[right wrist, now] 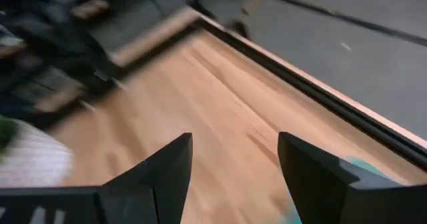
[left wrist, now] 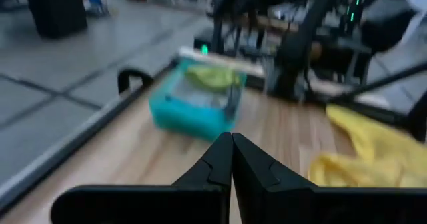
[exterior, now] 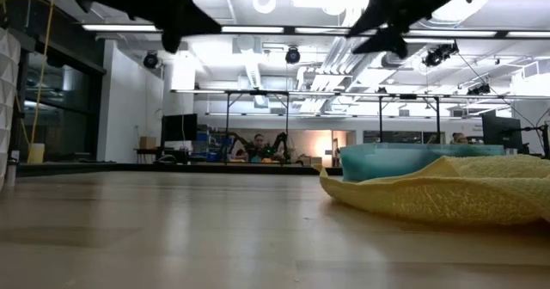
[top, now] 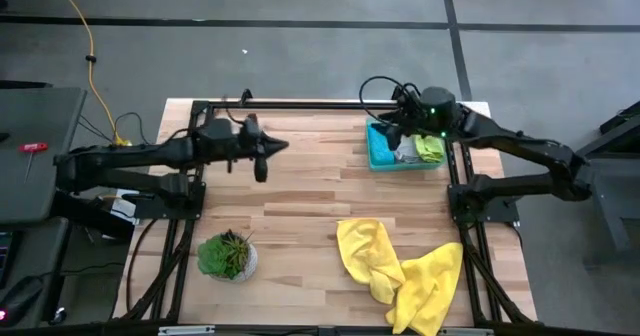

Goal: Fold microfiber towels
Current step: Fold the left yellow towel

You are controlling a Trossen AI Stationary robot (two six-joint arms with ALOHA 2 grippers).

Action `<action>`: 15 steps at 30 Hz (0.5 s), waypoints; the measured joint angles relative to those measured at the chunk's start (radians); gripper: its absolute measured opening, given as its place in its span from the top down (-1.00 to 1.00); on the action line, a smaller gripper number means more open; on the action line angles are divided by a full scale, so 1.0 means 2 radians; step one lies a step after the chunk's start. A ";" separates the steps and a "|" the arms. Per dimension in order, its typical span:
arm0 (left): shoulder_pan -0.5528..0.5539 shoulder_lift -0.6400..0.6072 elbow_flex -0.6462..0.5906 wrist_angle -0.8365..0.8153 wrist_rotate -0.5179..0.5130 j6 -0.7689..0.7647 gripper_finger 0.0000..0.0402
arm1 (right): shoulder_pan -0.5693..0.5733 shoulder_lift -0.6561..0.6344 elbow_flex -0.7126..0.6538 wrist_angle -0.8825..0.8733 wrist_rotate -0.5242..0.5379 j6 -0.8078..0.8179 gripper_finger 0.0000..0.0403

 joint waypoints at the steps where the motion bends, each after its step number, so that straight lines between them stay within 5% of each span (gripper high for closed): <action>1: 0.003 -0.011 0.000 0.001 0.000 0.000 1.00 | 0.013 0.000 -0.010 0.028 -0.001 0.011 -0.05; 9: -0.004 -0.071 0.000 -0.001 0.000 -0.027 1.00 | 0.100 0.013 -0.074 0.196 -0.002 0.087 -0.05; 15: -0.050 -0.057 0.000 -0.002 -0.001 -0.008 0.91 | 0.158 0.022 -0.053 0.116 0.002 0.102 -0.04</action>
